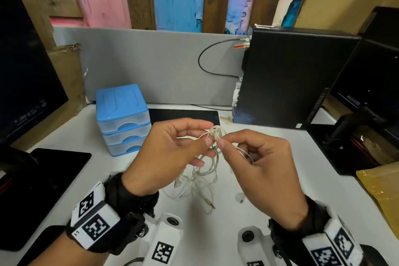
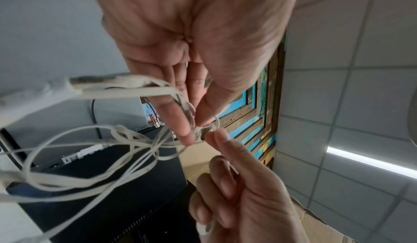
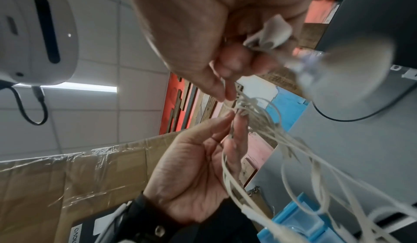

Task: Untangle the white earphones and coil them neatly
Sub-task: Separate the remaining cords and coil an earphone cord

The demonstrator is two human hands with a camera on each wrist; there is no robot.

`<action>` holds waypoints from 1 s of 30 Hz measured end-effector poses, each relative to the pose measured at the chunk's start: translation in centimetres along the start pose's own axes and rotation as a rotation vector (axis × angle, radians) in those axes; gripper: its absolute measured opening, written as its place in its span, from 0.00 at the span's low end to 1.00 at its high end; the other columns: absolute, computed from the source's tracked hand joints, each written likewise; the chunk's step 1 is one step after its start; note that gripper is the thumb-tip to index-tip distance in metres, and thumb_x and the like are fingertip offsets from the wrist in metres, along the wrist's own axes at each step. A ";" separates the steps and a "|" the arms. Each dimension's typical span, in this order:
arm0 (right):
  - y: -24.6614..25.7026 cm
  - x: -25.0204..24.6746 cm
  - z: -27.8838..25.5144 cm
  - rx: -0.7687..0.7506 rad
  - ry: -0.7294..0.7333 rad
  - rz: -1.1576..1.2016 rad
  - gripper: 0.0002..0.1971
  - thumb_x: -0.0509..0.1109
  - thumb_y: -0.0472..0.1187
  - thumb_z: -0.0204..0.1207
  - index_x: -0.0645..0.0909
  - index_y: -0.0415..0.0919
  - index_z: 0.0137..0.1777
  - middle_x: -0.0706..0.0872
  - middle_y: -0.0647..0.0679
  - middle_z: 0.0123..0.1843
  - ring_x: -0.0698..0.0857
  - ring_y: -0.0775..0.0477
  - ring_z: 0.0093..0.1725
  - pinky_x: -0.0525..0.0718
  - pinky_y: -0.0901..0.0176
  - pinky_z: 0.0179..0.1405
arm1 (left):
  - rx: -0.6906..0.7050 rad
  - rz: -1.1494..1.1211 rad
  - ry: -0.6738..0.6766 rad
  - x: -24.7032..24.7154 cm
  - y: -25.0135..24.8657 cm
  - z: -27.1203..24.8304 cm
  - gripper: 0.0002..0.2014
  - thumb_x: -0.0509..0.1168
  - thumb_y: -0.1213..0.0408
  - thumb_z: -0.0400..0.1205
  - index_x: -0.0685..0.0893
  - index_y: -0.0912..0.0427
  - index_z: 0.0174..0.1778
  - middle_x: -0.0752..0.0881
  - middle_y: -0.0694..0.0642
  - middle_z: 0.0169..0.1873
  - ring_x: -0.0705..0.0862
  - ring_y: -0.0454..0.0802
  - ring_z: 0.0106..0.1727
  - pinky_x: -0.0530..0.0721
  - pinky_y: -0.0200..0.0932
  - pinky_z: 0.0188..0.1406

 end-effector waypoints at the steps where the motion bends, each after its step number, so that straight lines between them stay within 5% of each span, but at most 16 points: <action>1: -0.3 0.1 0.0 0.002 -0.008 -0.011 0.04 0.76 0.45 0.76 0.89 0.50 0.40 0.74 0.47 0.20 0.67 0.54 0.20 0.69 0.62 0.23 | -0.004 -0.013 0.012 0.1 -0.1 -0.1 0.14 0.73 0.66 0.72 0.90 0.61 0.54 0.93 0.60 0.43 0.92 0.55 0.38 0.88 0.41 0.31; 4: -0.7 0.2 -0.1 -0.009 -0.048 -0.075 0.05 0.76 0.44 0.77 0.89 0.49 0.40 0.70 0.49 0.20 0.65 0.55 0.21 0.69 0.63 0.24 | -0.048 -0.105 0.034 0.1 -0.1 0.0 0.12 0.75 0.66 0.75 0.92 0.60 0.54 0.93 0.63 0.44 0.92 0.56 0.40 0.88 0.44 0.34; 6: -0.9 0.1 -0.1 -0.010 -0.076 -0.096 0.05 0.76 0.44 0.76 0.89 0.49 0.39 0.71 0.51 0.20 0.66 0.55 0.21 0.69 0.66 0.25 | -0.091 -0.181 0.028 -0.1 0.2 0.1 0.10 0.67 0.69 0.80 0.93 0.61 0.52 0.92 0.64 0.42 0.91 0.56 0.39 0.88 0.45 0.35; 9: -1.3 0.0 0.0 0.003 -0.093 -0.101 0.05 0.75 0.47 0.75 0.88 0.50 0.39 0.76 0.41 0.21 0.71 0.42 0.22 0.74 0.52 0.23 | -0.121 -0.195 -0.004 -0.3 0.5 0.3 0.12 0.63 0.67 0.85 0.93 0.61 0.49 0.91 0.63 0.37 0.89 0.54 0.35 0.89 0.43 0.36; 13: -1.1 0.0 0.2 -0.010 -0.119 -0.076 0.04 0.74 0.48 0.76 0.88 0.51 0.41 0.79 0.37 0.24 0.75 0.34 0.23 0.78 0.42 0.26 | -0.162 -0.233 0.018 -0.2 1.1 0.5 0.17 0.71 0.62 0.72 0.90 0.64 0.55 0.88 0.58 0.33 0.87 0.50 0.31 0.87 0.39 0.35; 17: -0.7 0.2 0.0 -0.040 -0.098 -0.095 0.04 0.76 0.43 0.78 0.90 0.50 0.42 0.75 0.43 0.21 0.70 0.42 0.21 0.75 0.53 0.23 | -0.202 -0.239 0.023 -0.1 1.9 0.7 0.16 0.74 0.66 0.68 0.91 0.64 0.52 0.92 0.62 0.41 0.88 0.50 0.35 0.89 0.39 0.39; 20: -0.8 0.4 -0.1 -0.043 -0.084 -0.101 0.04 0.77 0.40 0.77 0.91 0.49 0.42 0.68 0.52 0.19 0.64 0.53 0.21 0.68 0.67 0.25 | -0.159 -0.196 -0.014 -0.3 2.0 0.8 0.10 0.73 0.72 0.75 0.93 0.61 0.50 0.91 0.61 0.40 0.86 0.47 0.35 0.87 0.36 0.39; 25: -1.2 0.5 -0.1 -0.003 -0.059 -0.096 0.07 0.78 0.39 0.76 0.88 0.48 0.37 0.68 0.43 0.20 0.64 0.48 0.22 0.67 0.63 0.24 | 0.005 -0.097 -0.035 -0.3 1.1 0.5 0.10 0.73 0.70 0.74 0.92 0.59 0.50 0.91 0.56 0.36 0.84 0.45 0.33 0.82 0.34 0.36; 30: -1.4 0.9 -0.3 0.082 -0.022 -0.059 0.09 0.78 0.36 0.73 0.85 0.45 0.33 0.68 0.51 0.22 0.68 0.55 0.25 0.75 0.78 0.33 | 0.085 -0.017 -0.041 0.1 0.6 0.3 0.13 0.75 0.67 0.70 0.90 0.55 0.50 0.93 0.54 0.43 0.88 0.46 0.34 0.84 0.36 0.38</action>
Point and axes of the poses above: each hand's wrist, its own z-axis towards the middle knuckle, its own x-axis out of the palm, y = z × x, the point moved 5 cm from there along z, towards the middle knuckle
